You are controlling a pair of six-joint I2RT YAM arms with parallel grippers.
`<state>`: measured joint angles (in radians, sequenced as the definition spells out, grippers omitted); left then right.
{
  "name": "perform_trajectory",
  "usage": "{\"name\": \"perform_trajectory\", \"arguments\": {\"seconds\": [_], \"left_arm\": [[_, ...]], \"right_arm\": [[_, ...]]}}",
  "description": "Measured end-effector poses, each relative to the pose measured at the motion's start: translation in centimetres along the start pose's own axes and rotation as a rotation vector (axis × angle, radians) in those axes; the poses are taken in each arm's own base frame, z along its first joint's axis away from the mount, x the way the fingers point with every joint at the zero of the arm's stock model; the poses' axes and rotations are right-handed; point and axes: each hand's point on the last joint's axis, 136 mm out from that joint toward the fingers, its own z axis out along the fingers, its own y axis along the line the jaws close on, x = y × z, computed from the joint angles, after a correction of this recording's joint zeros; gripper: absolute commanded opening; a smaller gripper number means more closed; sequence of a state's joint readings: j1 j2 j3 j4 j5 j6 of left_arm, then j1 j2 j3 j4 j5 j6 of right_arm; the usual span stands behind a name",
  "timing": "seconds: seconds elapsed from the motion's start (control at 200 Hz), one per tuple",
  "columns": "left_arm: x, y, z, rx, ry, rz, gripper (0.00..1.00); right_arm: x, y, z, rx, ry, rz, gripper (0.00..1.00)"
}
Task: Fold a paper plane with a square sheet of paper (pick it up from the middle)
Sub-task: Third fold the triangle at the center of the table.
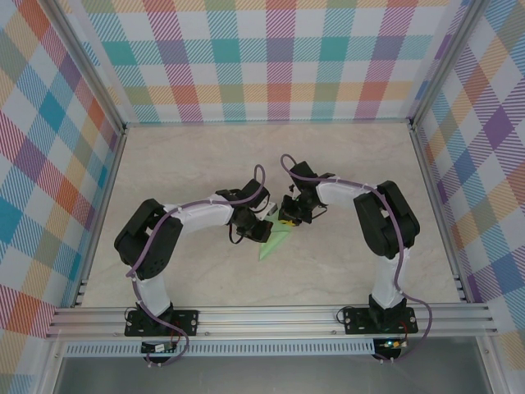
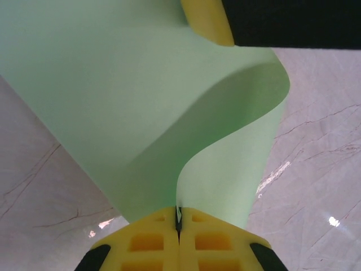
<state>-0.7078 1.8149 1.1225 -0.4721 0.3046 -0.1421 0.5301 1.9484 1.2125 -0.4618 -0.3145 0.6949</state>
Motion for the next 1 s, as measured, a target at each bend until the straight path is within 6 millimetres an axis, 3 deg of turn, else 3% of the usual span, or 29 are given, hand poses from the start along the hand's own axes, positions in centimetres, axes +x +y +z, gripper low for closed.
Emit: {"name": "perform_trajectory", "arguments": {"seconds": [0.475,1.0], "left_arm": [[0.11,-0.14,0.12,0.01,0.007,0.0,0.0],[0.26,-0.18,0.3,0.017,0.015,-0.002,0.0]], "right_arm": [[-0.11,0.05,-0.72,0.002,-0.028,-0.038,0.18],[-0.12,-0.68,-0.23,0.033,-0.021,-0.03,0.15]]}}
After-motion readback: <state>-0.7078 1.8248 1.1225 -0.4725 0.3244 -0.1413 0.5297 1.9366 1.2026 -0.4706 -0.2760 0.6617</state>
